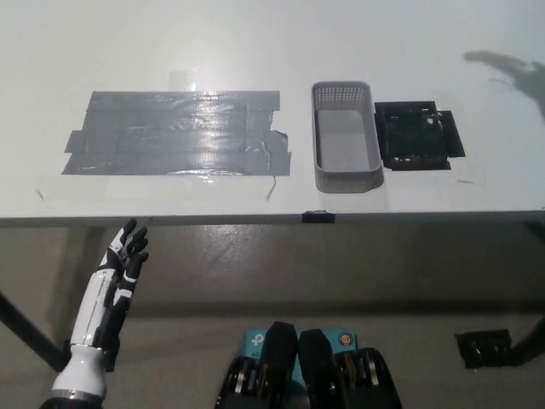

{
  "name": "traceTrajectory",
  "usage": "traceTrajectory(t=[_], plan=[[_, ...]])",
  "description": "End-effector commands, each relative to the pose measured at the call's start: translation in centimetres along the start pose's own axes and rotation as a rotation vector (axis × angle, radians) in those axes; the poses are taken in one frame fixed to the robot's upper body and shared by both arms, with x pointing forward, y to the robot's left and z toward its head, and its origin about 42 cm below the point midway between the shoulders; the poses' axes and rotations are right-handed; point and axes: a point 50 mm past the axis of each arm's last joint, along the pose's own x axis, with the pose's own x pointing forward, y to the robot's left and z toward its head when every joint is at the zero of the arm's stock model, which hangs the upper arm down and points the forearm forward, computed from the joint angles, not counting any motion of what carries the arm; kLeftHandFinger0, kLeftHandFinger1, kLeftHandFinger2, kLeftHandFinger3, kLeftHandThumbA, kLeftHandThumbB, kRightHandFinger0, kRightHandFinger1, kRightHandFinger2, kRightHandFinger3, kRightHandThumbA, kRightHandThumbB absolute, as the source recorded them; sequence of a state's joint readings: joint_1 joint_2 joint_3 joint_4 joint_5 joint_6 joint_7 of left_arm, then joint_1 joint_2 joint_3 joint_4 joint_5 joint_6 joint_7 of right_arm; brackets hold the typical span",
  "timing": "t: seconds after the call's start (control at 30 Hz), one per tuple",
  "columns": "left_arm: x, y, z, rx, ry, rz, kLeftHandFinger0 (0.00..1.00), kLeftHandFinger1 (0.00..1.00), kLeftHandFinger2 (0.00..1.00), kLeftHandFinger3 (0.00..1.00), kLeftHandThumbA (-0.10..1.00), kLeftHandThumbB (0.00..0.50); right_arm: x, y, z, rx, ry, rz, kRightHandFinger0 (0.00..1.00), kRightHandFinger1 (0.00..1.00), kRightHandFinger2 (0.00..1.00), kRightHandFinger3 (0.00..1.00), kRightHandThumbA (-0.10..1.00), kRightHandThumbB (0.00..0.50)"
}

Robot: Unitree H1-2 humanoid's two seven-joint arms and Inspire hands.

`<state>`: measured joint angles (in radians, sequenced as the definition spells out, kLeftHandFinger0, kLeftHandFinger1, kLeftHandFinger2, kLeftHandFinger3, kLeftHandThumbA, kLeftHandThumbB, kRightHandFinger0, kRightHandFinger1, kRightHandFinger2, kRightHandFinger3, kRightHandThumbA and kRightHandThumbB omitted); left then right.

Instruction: The robot picks the hammer with right hand and hits the black area on the desk and places it back.

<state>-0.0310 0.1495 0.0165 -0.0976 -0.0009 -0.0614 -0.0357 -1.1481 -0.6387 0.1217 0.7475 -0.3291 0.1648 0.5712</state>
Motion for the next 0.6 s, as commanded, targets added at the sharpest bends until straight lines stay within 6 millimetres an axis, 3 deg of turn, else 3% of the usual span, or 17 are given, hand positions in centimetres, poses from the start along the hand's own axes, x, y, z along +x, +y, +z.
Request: traceTrajectory(t=[0.0,0.13,0.2,0.23,0.33,0.47,0.57], plan=[[0.3,0.5,1.0,0.017,-0.039,-0.018,1.00,1.00,1.00,1.00,0.90,0.000,-0.3,1.3,0.8,-0.157,-0.011,0.041,0.12,0.63,0.97,1.00,-0.10,0.110],[0.3,0.5,1.0,0.006,-0.040,-0.013,1.00,1.00,1.00,1.00,0.88,0.000,0.6,6.2,-1.7,-0.296,0.044,0.160,0.20,0.72,0.99,0.93,-0.10,0.145],[0.4,0.5,1.1,0.004,-0.046,-0.013,1.00,1.00,1.00,1.00,0.87,0.000,0.8,6.7,-2.2,-0.329,0.044,0.179,0.21,0.72,0.98,0.94,-0.10,0.145],[0.5,0.5,1.2,0.010,-0.049,-0.010,1.00,1.00,1.00,1.00,0.87,0.000,1.0,8.1,-3.0,-0.388,0.094,0.195,0.21,0.71,0.98,0.94,-0.10,0.136],[0.7,0.5,1.3,0.009,-0.053,-0.009,1.00,1.00,1.00,1.00,0.85,0.000,0.9,9.2,-3.6,-0.422,0.112,0.234,0.17,0.67,0.99,0.99,-0.10,0.160],[0.7,0.7,1.3,0.010,-0.052,-0.010,1.00,1.00,1.00,1.00,0.87,0.000,1.3,10.2,-4.4,-0.485,0.151,0.272,0.23,0.72,1.00,1.00,-0.10,0.166],[0.6,0.9,1.3,0.018,-0.050,-0.006,1.00,1.00,1.00,1.00,0.86,0.000,1.4,10.1,-4.2,-0.516,0.167,0.274,0.23,0.71,1.00,0.93,-0.10,0.167]])
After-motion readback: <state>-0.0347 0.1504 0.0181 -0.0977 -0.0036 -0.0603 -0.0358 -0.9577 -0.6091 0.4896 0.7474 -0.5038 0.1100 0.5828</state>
